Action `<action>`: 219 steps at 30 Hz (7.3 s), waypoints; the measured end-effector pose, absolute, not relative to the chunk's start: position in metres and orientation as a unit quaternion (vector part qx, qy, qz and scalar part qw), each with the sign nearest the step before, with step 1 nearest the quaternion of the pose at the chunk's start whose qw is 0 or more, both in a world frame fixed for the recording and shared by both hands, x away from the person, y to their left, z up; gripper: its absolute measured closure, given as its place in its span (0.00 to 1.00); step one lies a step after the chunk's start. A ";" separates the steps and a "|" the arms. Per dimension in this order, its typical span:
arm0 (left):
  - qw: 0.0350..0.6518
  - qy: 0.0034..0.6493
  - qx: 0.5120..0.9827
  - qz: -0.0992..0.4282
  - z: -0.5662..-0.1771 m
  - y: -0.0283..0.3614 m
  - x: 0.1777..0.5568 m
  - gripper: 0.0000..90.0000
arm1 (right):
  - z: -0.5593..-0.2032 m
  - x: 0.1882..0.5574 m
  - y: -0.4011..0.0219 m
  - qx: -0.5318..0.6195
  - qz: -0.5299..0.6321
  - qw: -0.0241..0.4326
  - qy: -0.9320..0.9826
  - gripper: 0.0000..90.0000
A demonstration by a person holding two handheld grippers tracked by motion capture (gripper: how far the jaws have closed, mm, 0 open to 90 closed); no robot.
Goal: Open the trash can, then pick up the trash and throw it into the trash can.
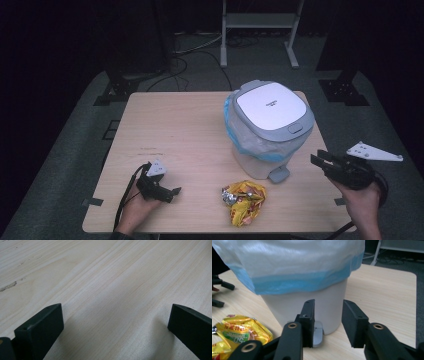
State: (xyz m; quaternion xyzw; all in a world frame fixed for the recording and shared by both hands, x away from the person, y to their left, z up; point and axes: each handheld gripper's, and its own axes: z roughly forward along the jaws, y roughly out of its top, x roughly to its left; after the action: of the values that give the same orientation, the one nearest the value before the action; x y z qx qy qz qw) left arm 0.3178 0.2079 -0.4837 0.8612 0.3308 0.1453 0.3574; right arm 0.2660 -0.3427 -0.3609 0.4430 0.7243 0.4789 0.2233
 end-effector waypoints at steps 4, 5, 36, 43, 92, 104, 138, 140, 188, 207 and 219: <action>0.357 0.331 0.861 0.145 -0.484 0.208 0.318 0.00 | -0.353 0.265 -0.343 0.438 0.487 0.227 0.721 0.75; 0.357 0.331 0.861 0.145 -0.484 0.208 0.318 0.00 | -0.352 0.265 -0.343 0.437 0.489 0.227 0.720 0.76; 0.357 0.331 0.861 0.145 -0.484 0.208 0.318 0.00 | -0.296 0.261 -0.334 0.384 0.548 0.238 0.704 1.00; 0.357 0.330 0.861 0.145 -0.484 0.208 0.318 0.00 | -0.289 0.263 -0.330 0.380 0.553 0.236 0.703 1.00; 0.358 0.331 0.861 0.146 -0.484 0.208 0.318 0.00 | -0.282 0.295 -0.291 0.359 0.540 0.223 0.728 1.00; 0.358 0.331 0.861 0.146 -0.484 0.208 0.318 0.00 | -0.278 0.286 -0.292 0.359 0.544 0.235 0.721 0.95; 0.358 0.331 0.861 0.146 -0.484 0.208 0.318 0.00 | -0.312 0.253 -0.291 0.346 0.535 0.201 0.744 0.51; 0.358 0.331 0.861 0.146 -0.484 0.208 0.318 0.00 | -0.314 0.252 -0.291 0.346 0.534 0.197 0.746 0.49; 0.357 0.331 0.861 0.145 -0.484 0.208 0.318 0.00 | -0.375 0.246 -0.259 0.324 0.496 0.138 0.794 0.39; 0.357 0.331 0.861 0.145 -0.484 0.208 0.318 0.00 | -0.394 0.250 -0.241 0.308 0.480 0.109 0.814 0.39; 0.357 0.331 0.861 0.145 -0.484 0.208 0.318 0.00 | -0.405 0.251 -0.228 0.296 0.464 0.092 0.830 0.40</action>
State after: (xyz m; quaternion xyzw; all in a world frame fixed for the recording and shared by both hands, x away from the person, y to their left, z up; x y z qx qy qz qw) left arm 0.3178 0.2080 -0.4837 0.8613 0.3306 0.1454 0.3573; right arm 0.2505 -0.2283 -0.4053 0.2961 0.8300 0.4637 0.0918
